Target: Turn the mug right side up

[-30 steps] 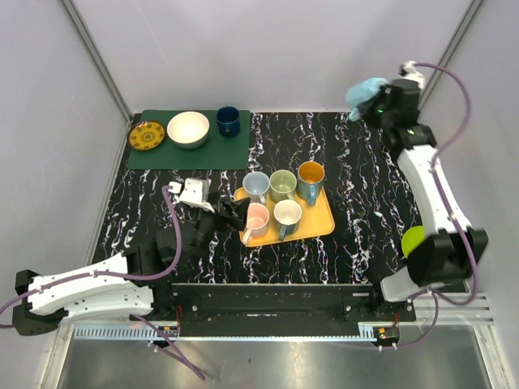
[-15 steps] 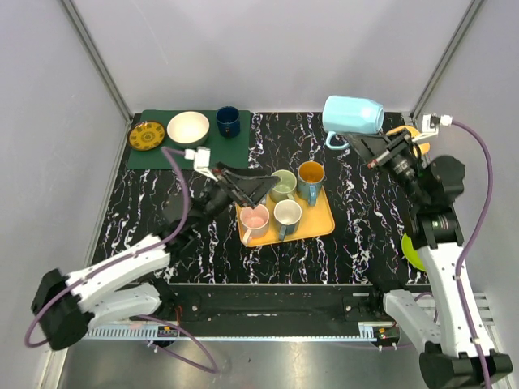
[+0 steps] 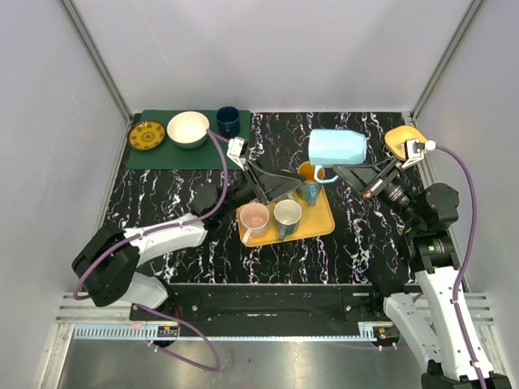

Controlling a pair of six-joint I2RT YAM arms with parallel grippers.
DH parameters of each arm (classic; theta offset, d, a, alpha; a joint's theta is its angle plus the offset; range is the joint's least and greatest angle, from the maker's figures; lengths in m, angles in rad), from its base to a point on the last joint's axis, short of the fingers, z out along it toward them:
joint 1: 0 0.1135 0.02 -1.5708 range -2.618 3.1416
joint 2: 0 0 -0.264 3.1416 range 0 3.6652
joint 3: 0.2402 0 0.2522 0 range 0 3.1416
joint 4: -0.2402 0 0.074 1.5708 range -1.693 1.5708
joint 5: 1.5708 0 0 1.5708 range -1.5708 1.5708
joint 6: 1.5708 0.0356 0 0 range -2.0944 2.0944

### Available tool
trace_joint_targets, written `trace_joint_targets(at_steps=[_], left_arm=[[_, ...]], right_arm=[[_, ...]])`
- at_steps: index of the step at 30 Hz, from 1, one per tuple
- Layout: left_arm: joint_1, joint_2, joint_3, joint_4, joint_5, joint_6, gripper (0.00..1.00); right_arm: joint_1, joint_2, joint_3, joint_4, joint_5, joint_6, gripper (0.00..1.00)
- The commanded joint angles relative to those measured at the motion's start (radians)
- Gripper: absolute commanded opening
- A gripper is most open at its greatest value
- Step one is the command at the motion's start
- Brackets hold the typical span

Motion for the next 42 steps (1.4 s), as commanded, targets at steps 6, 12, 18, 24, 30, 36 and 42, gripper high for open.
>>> trace_joint_targets(at_steps=[6, 12, 18, 24, 30, 36, 42], left_arm=[[-0.016, 0.078, 0.179, 0.166, 0.122, -0.057, 0.99], [-0.042, 0.119, 0.213, 0.12, 0.141, -0.05, 0.97], [-0.047, 0.151, 0.237, 0.137, 0.144, -0.07, 0.9], [-0.049, 0.193, 0.297, 0.171, 0.149, -0.117, 0.66], [-0.05, 0.217, 0.352, 0.186, 0.159, -0.159, 0.6], [-0.05, 0.225, 0.395, 0.174, 0.175, -0.166, 0.47], [-0.052, 0.253, 0.421, 0.229, 0.19, -0.203, 0.37]], right_arm=[[0.035, -0.058, -0.005, -0.006, -0.034, -0.088, 0.0], [0.042, -0.067, -0.017, -0.012, -0.036, -0.108, 0.0], [0.046, -0.062, -0.017, -0.015, -0.065, -0.128, 0.0], [0.054, -0.058, -0.008, -0.078, -0.111, -0.191, 0.0], [0.055, -0.065, 0.0, -0.181, -0.128, -0.333, 0.0], [0.057, -0.073, -0.017, -0.25, -0.137, -0.409, 0.0], [0.06, -0.081, -0.066, -0.19, -0.21, -0.36, 0.0]])
